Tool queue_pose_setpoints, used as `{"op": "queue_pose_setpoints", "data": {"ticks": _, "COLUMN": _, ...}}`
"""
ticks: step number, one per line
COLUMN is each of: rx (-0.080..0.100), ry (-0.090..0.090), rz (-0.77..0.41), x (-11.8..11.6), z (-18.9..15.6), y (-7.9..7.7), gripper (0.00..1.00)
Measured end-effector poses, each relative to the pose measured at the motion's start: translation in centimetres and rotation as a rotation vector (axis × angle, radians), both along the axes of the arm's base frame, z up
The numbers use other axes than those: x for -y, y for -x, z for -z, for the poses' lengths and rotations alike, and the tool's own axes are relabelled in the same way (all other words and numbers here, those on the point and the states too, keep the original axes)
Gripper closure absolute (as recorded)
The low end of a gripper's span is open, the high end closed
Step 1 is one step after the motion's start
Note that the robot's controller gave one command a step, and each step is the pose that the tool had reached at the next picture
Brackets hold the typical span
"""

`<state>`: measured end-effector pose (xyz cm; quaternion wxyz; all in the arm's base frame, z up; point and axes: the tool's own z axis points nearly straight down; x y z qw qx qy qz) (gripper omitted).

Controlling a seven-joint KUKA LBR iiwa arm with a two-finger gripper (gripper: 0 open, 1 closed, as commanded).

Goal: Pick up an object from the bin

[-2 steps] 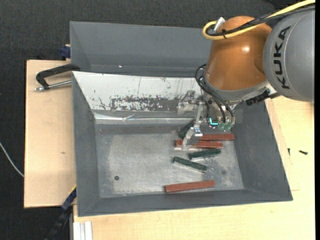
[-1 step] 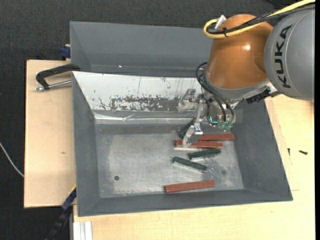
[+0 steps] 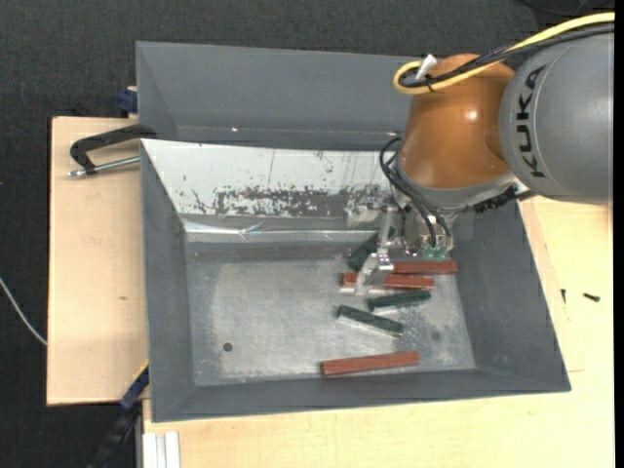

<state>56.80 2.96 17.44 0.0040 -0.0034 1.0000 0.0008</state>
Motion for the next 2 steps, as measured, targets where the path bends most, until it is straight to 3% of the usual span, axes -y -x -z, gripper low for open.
{"op": "queue_pose_setpoints", "data": {"ticks": 1, "rx": 0.010, "ry": -0.001, "rz": 0.005, "x": 0.87, "z": 9.38, "y": -0.81, "gripper": 1.00}}
{"op": "queue_pose_setpoints", "data": {"ticks": 2, "rx": 0.010, "ry": -0.001, "rz": 0.005, "x": 0.86, "z": 9.42, "y": -0.81, "gripper": 1.00}}
